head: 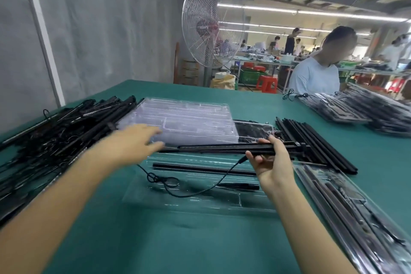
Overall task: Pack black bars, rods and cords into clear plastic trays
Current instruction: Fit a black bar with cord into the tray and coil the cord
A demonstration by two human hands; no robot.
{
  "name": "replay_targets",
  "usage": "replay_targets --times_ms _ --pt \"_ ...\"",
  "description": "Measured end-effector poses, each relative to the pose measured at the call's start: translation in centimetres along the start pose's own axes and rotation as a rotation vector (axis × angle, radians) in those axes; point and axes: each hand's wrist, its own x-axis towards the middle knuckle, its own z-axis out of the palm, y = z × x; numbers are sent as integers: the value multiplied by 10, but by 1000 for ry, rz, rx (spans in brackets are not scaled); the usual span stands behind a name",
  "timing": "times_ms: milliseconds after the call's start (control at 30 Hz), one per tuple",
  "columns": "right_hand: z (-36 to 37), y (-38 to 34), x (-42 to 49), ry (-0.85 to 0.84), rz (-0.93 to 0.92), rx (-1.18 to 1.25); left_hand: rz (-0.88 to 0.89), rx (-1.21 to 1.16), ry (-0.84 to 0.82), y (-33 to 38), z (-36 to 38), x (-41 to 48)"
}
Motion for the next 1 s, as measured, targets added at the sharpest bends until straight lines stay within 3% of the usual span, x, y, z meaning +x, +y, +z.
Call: replay_targets --times_ms 100,200,300,367,433,533,600,733,867,1000 --pt "4 2 -10 -79 18 -13 344 -79 129 60 27 -3" --pt "9 -1 -20 -207 29 -11 388 20 259 76 38 9" --pt "11 -5 -28 -514 -11 -14 400 -115 370 77 35 17" --pt "11 -5 -28 -660 -108 -200 388 -274 390 76 26 21" --pt "11 0 -28 -674 -200 -525 412 -537 423 80 14 20" --pt "10 16 -29 -704 -222 -905 472 -886 530 100 -5 18" --pt "11 30 -29 -779 -202 -1004 508 -1120 517 117 -20 17" --pt "24 37 -23 -836 -238 -956 536 -1457 482 139 -50 13" --pt "36 32 -11 -830 -182 -648 604 -1668 441 147 -72 8" --pt "39 44 -22 -921 -84 -743 661 -2010 288 157 -85 7"
